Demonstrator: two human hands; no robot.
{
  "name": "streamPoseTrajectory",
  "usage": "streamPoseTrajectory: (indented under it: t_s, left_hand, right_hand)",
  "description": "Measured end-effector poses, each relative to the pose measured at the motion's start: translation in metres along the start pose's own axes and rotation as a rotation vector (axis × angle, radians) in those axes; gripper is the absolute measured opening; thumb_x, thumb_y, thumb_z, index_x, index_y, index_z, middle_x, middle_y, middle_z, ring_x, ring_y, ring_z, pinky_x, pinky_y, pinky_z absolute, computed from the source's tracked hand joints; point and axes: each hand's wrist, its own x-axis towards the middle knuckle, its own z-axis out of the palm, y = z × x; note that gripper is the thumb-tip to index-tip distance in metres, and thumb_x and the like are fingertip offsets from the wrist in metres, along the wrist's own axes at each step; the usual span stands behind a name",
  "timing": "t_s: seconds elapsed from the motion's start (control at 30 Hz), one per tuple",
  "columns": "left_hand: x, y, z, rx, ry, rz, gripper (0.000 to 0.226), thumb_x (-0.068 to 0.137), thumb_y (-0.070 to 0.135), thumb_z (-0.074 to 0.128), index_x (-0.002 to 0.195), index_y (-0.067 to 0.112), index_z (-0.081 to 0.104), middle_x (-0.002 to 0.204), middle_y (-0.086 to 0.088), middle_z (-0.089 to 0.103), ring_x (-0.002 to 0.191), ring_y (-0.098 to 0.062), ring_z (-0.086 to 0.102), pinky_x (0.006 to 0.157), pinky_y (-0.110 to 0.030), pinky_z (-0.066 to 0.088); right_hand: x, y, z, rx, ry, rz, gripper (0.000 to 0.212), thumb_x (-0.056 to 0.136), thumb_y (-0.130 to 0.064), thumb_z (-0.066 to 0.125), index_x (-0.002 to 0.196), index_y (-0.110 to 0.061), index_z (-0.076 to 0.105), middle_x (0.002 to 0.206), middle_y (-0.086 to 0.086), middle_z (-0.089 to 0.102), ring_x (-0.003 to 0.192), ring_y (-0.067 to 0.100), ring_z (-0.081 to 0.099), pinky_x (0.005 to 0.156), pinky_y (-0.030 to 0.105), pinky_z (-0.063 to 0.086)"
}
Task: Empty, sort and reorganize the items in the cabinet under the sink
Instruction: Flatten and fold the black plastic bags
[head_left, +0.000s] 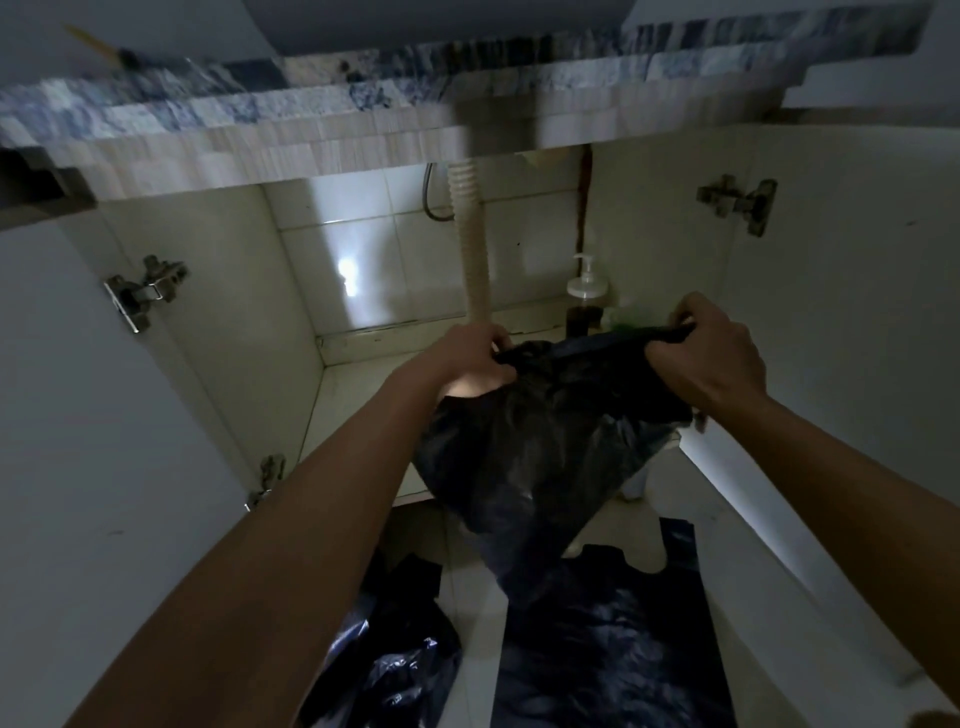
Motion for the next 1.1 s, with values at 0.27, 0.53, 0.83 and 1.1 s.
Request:
streamPoseTrajectory:
  t_s: [0.27,0.53,0.83,1.1]
  left_hand:
    - [0.002,-0.012,-0.026,0.289,-0.190,-0.010,0.020,0.081,0.024,0.074,0.101,0.021,0.071,0.092,0.005,0.065,0.091,-0.016,0.058,0.076,-0.026,0.041]
    - [0.032,-0.018,-0.009,0.346,0.027,-0.068,0.030,0.086,0.031,0.072,0.108,0.011,0.074,0.104,-0.012,0.069,0.096,-0.028,0.063,0.073,-0.030,0.046]
    - [0.041,0.020,-0.007,0.141,0.386,0.045,0.030,0.092,0.035,0.059,0.105,0.012,0.072,0.090,-0.012,0.065,0.077,-0.024,0.059,0.058,-0.027,0.039]
    - [-0.008,0.028,0.008,0.043,-0.684,-0.160,0.028,0.077,0.040,0.078,0.094,0.019,0.075,0.092,-0.008,0.076,0.086,-0.026,0.073,0.081,-0.043,0.058]
  right_hand:
    - [0.010,0.021,-0.026,0.071,-0.525,0.029,0.017,0.089,-0.025,0.072,0.105,-0.022,0.074,0.089,0.002,0.071,0.072,0.012,0.059,0.057,0.020,0.042]
    - [0.039,0.043,-0.027,-0.268,-0.338,0.045,0.033,0.088,-0.033,0.071,0.069,-0.011,0.056,0.076,0.010,0.064,0.061,0.016,0.056,0.051,0.026,0.041]
    - [0.039,0.044,-0.059,0.021,0.129,0.009,0.035,0.092,-0.030,0.055,0.063,-0.011,0.051,0.062,0.003,0.054,0.054,0.015,0.051,0.047,0.022,0.035]
    - [-0.009,0.085,-0.100,0.303,-0.671,0.495,0.021,0.076,-0.015,0.053,0.095,-0.013,0.062,0.078,0.007,0.070,0.074,0.023,0.067,0.082,0.042,0.048]
